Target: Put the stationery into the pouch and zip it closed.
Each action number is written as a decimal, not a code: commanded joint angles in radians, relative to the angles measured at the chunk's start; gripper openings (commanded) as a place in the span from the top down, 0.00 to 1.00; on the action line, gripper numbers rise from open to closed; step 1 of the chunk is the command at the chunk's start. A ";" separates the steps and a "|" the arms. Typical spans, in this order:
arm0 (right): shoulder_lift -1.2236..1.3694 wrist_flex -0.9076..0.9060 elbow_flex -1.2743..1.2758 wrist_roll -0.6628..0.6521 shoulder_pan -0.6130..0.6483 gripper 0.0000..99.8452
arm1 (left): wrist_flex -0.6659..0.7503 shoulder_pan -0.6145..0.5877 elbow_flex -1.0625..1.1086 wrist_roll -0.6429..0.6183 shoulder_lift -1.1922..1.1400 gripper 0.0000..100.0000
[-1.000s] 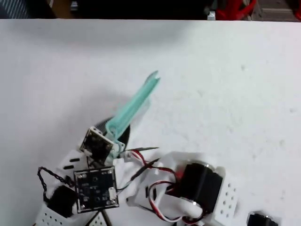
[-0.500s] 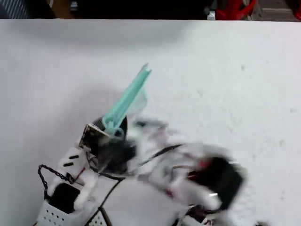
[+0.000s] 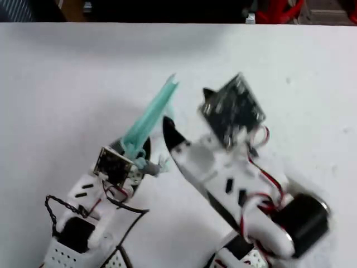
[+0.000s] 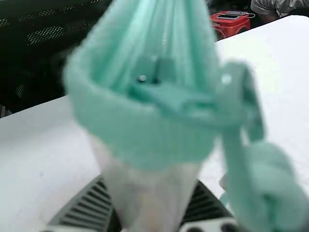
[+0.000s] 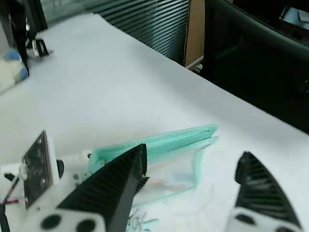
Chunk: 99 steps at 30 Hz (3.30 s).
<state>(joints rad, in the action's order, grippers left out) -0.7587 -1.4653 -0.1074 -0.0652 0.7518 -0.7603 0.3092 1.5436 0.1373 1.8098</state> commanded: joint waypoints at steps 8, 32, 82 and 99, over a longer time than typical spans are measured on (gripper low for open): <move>0.185 0.038 -0.061 0.376 0.024 0.62 | 0.031 -0.004 -0.015 -0.002 0.012 0.97; 0.608 -0.081 -0.328 0.667 -0.015 0.61 | 0.032 -0.004 -0.017 0.002 0.012 0.97; 1.311 0.142 -0.328 -0.008 -0.639 0.98 | -0.037 -0.197 -0.089 -0.239 0.012 0.86; 1.445 0.226 -0.278 0.370 -0.765 0.98 | 0.051 -0.124 -0.003 -0.133 0.005 0.86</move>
<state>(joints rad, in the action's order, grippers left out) 0.6912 -1.2505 -0.4020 0.3214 -0.0077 -0.7281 0.1695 1.5482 -0.0069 1.8082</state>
